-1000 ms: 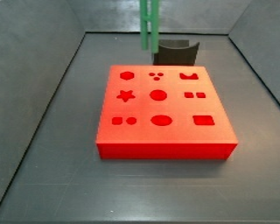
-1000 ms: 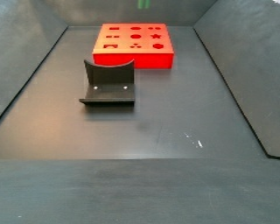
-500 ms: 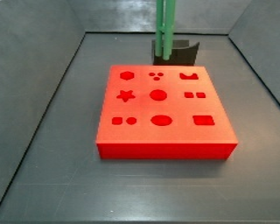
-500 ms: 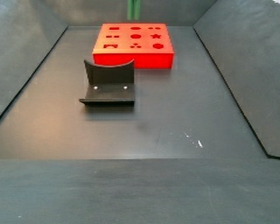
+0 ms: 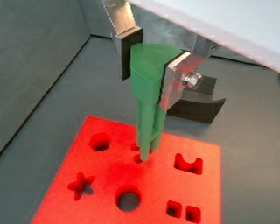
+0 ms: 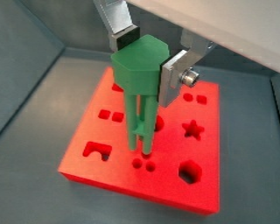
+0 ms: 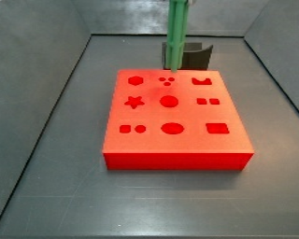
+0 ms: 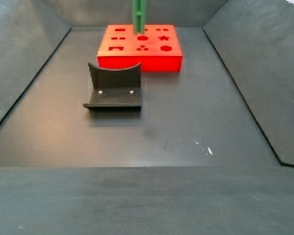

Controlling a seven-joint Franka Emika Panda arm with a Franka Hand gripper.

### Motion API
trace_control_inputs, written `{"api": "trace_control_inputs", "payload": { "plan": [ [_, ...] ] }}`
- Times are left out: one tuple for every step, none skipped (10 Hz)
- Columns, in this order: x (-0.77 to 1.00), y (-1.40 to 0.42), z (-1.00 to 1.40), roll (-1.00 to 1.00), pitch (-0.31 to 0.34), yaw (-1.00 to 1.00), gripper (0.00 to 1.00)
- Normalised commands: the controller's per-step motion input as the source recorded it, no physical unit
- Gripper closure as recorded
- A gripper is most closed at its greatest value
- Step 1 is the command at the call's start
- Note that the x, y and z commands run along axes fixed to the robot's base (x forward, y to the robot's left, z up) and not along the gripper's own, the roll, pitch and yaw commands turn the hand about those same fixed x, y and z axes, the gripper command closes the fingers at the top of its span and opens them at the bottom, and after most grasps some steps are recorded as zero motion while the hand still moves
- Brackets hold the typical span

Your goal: Insert the 3 prong object.

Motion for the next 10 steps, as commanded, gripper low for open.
{"api": "trace_control_inputs", "payload": {
  "plan": [
    [0.0,0.0,-0.31,0.18,0.0,-0.27,1.0],
    [0.12,0.0,-0.24,0.15,0.0,-0.15,1.0],
    [0.15,0.12,-0.29,0.05,0.0,-0.17,1.0],
    [0.03,0.18,-0.29,-0.04,0.0,-0.2,1.0],
    [-0.04,0.22,-0.27,-0.21,-0.05,-0.26,1.0],
    [-0.19,0.18,-0.12,-0.28,-0.089,-0.17,1.0],
    [-0.03,0.0,0.0,-0.19,-0.043,0.0,1.0],
    [0.0,-0.09,0.0,-0.21,-0.019,0.02,1.0],
    [0.03,-0.1,0.0,-0.22,-0.027,0.11,1.0],
    [0.13,0.0,-0.15,-0.27,-0.059,0.07,1.0]
  ]
}}
